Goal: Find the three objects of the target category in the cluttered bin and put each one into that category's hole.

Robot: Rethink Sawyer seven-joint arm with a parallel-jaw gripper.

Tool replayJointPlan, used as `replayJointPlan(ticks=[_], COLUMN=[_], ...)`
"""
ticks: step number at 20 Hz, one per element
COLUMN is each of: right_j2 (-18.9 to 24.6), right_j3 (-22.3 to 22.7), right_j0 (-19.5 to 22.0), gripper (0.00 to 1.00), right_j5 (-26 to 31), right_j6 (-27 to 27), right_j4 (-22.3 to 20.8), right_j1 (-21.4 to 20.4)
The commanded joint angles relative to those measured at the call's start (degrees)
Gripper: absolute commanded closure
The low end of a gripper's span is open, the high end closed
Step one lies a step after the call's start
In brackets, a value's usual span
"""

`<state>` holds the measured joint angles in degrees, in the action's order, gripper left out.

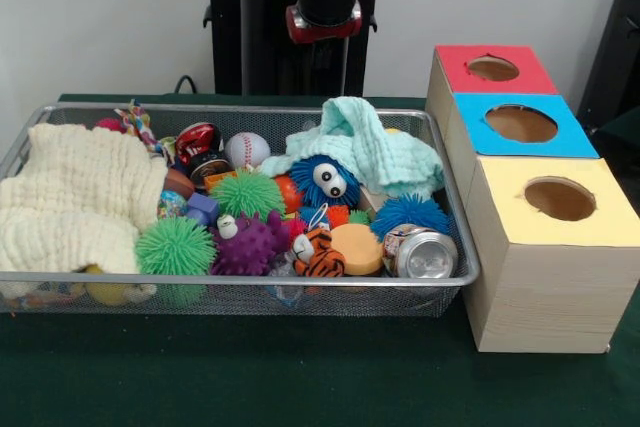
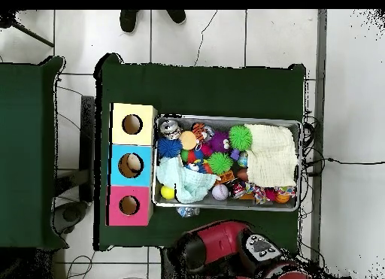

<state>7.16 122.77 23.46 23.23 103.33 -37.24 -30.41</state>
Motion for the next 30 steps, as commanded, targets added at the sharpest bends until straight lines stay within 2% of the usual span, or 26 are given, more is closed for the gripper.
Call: replayJointPlan(ticks=[1,3,6,11,16,20,28,30], right_j2=[-6.75,-6.34,-4.31,-7.62,-12.04,-14.26,-15.46,-15.31], right_j3=[0.88,0.59,1.10,1.33,1.02,0.96,1.31,1.43], right_j0=[-6.80,-6.32,-3.72,-5.57,-8.95,-10.02,-9.80,-9.19], gripper=[1.00,1.00,1.00,1.00,1.00,1.00,1.00,1.00], right_j5=[-18.96,-19.52,-18.69,-24.24,-31.29,-35.18,-38.91,-38.39], right_j6=[9.00,9.04,7.11,7.59,9.26,9.65,9.31,9.14], right_j4=[-10.30,-9.42,-7.93,-8.25,-6.08,-4.70,-3.82,-3.87], right_j1=[-1.91,-1.06,-2.36,-1.78,-0.19,1.28,2.17,2.10])
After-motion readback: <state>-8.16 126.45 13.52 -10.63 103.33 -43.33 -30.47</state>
